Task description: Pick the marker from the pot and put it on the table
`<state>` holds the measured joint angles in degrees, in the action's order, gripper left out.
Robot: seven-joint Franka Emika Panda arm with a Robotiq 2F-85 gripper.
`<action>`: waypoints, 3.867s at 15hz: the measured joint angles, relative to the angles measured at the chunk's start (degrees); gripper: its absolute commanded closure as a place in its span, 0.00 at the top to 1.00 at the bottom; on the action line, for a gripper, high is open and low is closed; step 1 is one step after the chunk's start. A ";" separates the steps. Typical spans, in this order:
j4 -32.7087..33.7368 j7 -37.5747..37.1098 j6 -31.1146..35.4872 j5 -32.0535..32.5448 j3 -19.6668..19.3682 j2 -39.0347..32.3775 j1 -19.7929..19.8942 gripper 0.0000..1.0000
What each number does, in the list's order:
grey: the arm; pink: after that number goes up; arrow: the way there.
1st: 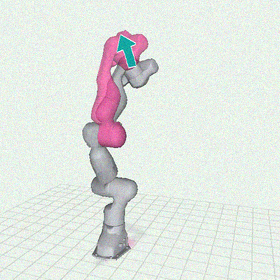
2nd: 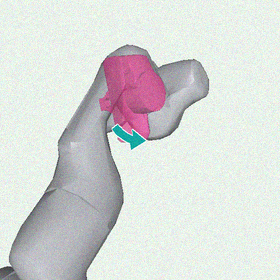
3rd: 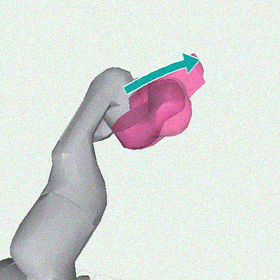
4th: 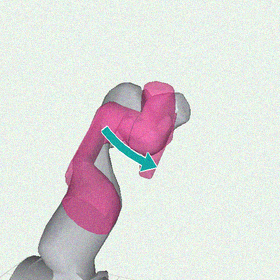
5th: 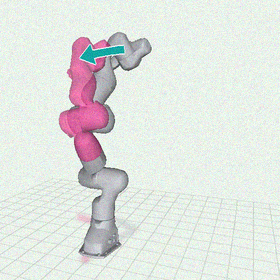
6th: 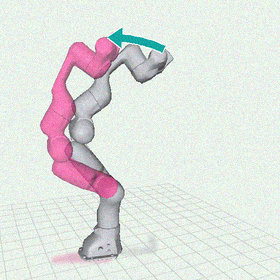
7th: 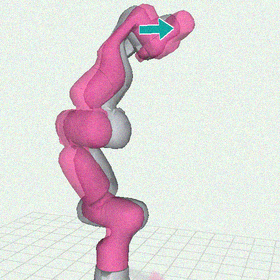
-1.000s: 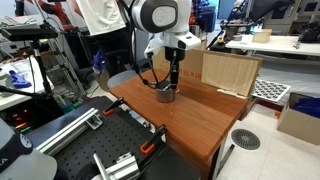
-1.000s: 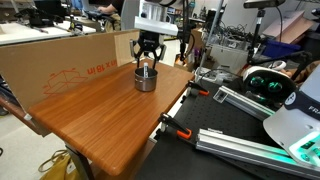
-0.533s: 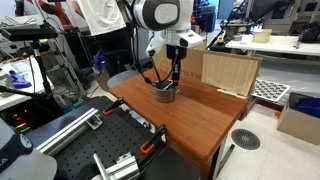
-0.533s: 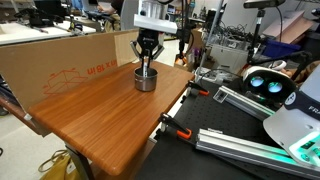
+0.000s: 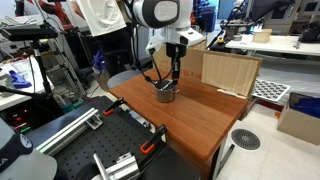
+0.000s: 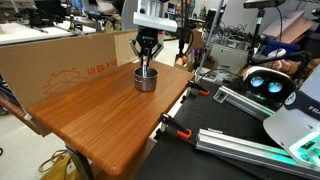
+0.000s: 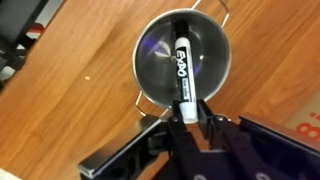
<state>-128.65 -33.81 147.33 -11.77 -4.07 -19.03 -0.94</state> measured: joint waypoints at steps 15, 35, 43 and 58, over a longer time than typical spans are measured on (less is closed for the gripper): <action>-3.64 10.54 -15.95 -9.08 3.77 18.68 -0.02 0.06; 17.69 -1.89 -18.65 -0.61 6.88 -11.93 -9.12 0.06; 26.57 -6.75 -19.43 6.65 2.60 -20.80 -14.51 0.06; 29.99 -7.18 -23.04 14.68 0.76 -23.51 -17.25 1.00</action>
<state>-98.66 -40.99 124.29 2.92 -3.31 -42.54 -18.19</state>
